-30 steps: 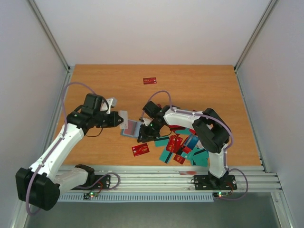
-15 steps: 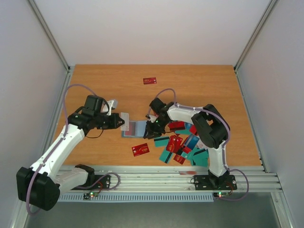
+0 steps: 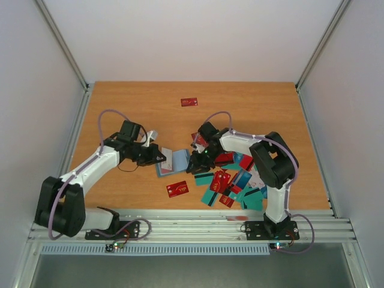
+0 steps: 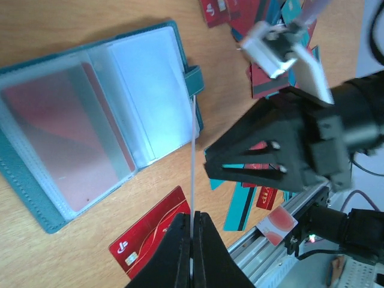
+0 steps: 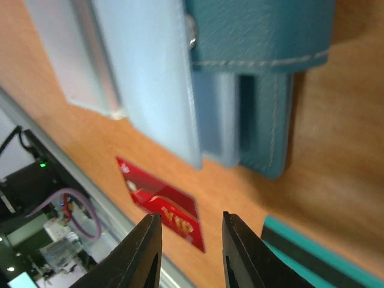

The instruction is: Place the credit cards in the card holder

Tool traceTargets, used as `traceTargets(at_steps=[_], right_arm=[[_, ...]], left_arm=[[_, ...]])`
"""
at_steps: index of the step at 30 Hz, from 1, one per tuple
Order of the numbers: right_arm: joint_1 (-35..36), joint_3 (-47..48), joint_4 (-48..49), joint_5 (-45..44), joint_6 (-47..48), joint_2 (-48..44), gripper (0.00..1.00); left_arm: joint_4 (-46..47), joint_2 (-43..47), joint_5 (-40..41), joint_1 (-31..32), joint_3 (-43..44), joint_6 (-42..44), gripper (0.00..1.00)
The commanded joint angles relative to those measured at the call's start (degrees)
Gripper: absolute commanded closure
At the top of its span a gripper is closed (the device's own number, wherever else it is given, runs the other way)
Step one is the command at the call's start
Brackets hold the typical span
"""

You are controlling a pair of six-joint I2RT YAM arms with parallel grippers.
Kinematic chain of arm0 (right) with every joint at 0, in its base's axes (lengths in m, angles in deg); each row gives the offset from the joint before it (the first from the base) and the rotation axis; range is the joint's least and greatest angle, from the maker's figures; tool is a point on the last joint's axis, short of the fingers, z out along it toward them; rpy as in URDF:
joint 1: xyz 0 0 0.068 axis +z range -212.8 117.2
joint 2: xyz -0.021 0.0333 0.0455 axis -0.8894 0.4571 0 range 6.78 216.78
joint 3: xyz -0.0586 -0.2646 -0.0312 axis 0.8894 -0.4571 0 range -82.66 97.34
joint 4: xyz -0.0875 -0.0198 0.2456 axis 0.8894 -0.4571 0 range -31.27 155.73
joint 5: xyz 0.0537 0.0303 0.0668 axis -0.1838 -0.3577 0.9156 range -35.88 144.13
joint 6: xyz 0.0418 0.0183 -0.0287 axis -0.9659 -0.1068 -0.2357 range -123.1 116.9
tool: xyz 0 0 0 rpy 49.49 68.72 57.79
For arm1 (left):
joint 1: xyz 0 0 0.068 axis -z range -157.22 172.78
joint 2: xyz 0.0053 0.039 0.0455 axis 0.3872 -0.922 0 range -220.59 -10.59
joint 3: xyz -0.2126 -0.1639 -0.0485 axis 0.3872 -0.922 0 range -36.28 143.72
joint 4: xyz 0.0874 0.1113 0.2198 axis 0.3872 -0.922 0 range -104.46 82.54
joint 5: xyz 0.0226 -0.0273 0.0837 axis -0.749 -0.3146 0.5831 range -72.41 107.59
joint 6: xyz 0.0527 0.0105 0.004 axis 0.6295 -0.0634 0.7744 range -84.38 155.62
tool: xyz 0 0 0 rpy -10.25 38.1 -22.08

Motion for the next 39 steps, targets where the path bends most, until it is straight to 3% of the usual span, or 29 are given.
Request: traceTargets(at_steps=[1, 7, 19, 39], right_arm=[[-1.94, -1.85, 4.88, 4.57, -4.01, -5.72, 0.70], [-5.02, -0.12, 6.07, 5.40, -6.35, -6.16, 0.68], [-8.83, 7.95, 7.63, 7.86, -11.65, 3.65, 0.66], [-8.84, 10.68, 6.70, 11.30, -11.93, 10.76, 0.64]], left_arm=[[8.29, -4.29, -4.51, -0.24, -1.74, -5.03, 1.00], [2.94, -9.88, -5.03, -0.23, 1.42, -1.98, 1.00], [-9.01, -19.16, -2.14, -0.34, 10.03, 6.59, 1.00], [-10.58, -24.66, -2.54, -0.51, 11.77, 10.06, 1.00]])
